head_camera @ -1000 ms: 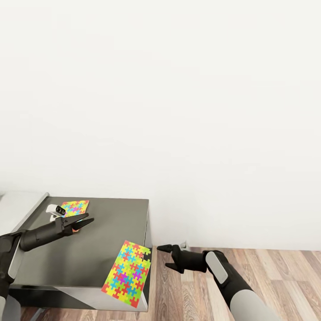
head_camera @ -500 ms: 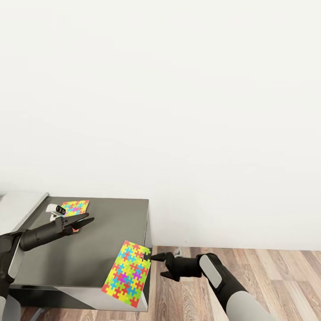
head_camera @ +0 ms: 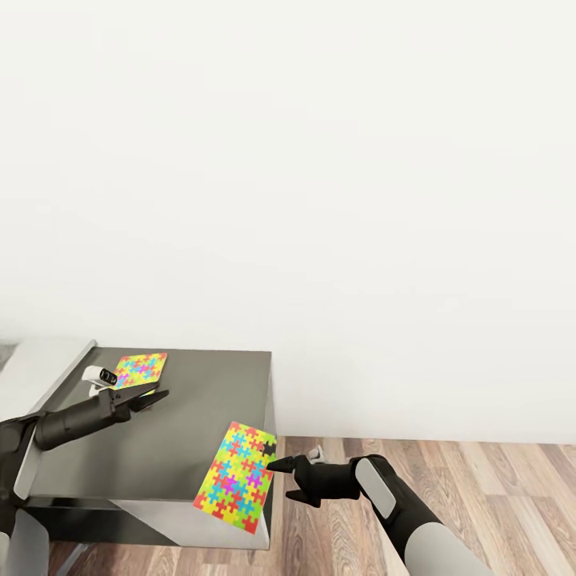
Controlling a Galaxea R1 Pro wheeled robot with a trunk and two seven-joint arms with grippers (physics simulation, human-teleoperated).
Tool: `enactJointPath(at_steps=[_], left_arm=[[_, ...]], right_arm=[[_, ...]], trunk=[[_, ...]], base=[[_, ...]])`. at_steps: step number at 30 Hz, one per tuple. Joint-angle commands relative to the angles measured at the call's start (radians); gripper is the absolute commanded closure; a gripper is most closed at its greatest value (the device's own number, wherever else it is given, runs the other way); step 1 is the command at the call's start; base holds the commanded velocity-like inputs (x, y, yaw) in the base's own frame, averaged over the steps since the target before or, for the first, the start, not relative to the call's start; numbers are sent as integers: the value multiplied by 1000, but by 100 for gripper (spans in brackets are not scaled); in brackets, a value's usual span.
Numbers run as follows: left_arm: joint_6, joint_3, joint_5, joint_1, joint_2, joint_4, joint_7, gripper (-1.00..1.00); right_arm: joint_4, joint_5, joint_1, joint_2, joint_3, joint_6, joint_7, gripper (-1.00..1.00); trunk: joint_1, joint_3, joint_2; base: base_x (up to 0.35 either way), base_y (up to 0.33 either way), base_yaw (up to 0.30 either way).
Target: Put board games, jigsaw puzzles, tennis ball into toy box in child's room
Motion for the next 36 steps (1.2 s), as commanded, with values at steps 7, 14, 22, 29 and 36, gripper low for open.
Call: enactJointPath(at_steps=[7, 14, 22, 29, 36], left_arm=[[11, 0, -1, 0, 0, -1, -4, -100], [11, 0, -1, 1, 0, -3, -4, -100], [11, 0, -1, 7, 0, -5, -4, -100], [11, 0, -1, 10, 1, -6, -4, -100], [11, 0, -1, 10, 0, -7, -4, -100]], right_arm=[[0, 6, -1, 0, 1, -1, 6, -100], [0, 7, -1, -1, 1, -4, 6, -100], [0, 8, -1, 0, 1, -5, 6, -100], [0, 9, -1, 0, 1, -5, 6, -100], [0, 9, -1, 0, 1, -6, 7, -100]], trunk=[[0, -1, -1], [0, -1, -1], [0, -1, -1], [0, -1, -1], [0, -1, -1]], base=[[3, 9, 0], [28, 19, 0], [23, 8, 0], [72, 32, 0], [21, 5, 0]])
